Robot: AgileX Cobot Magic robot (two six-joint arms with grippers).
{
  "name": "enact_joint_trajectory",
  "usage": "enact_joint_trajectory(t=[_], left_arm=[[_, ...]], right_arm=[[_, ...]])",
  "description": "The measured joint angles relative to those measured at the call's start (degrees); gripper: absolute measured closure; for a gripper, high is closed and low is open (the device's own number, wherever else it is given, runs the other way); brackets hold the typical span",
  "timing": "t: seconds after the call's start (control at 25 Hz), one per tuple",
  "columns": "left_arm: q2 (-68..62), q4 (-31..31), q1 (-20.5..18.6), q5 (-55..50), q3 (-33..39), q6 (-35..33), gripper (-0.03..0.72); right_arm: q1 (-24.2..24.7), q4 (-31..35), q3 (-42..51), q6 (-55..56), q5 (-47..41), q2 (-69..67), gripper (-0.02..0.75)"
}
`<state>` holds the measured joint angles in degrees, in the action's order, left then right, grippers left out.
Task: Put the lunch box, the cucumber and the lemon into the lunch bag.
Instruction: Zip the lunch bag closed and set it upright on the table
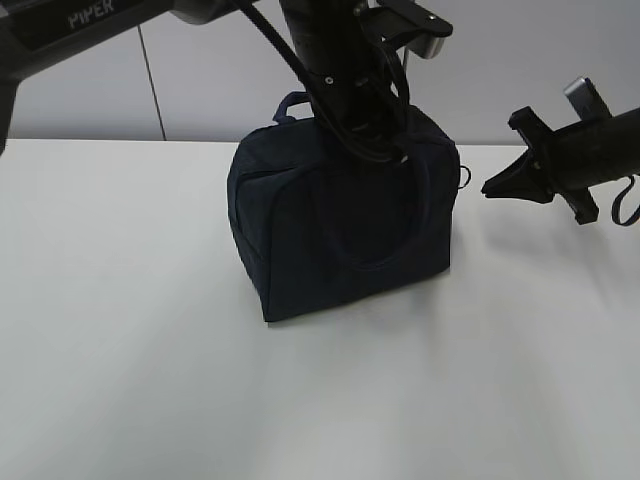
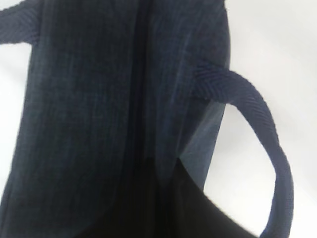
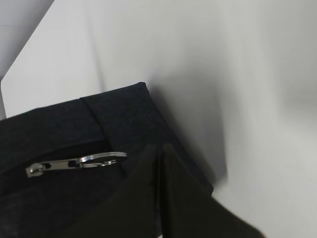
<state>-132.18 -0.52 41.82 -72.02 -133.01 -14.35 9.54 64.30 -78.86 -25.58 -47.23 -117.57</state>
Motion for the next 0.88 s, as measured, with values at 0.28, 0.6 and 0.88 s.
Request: enact_joint_trajectory(t=[0.28, 0.6, 0.88], left_arm=[[0.10, 0.00, 0.00, 0.55, 2.09, -4.06, 0.694], [0.21, 2.00, 0.00, 0.99, 3.39, -10.62, 0.694], [1.72, 2.23, -0.22, 2.61, 9.03, -14.05, 0.694]], right_arm=[[0.00, -1.15, -3.84, -9.13, -3.28, 0.00, 0.738], [0.00, -11.46, -6.77, -17.94, -5.62, 0.00, 0.738], [0.00, -14.70, -6.77, -28.22, -7.07, 0.00, 0.679]])
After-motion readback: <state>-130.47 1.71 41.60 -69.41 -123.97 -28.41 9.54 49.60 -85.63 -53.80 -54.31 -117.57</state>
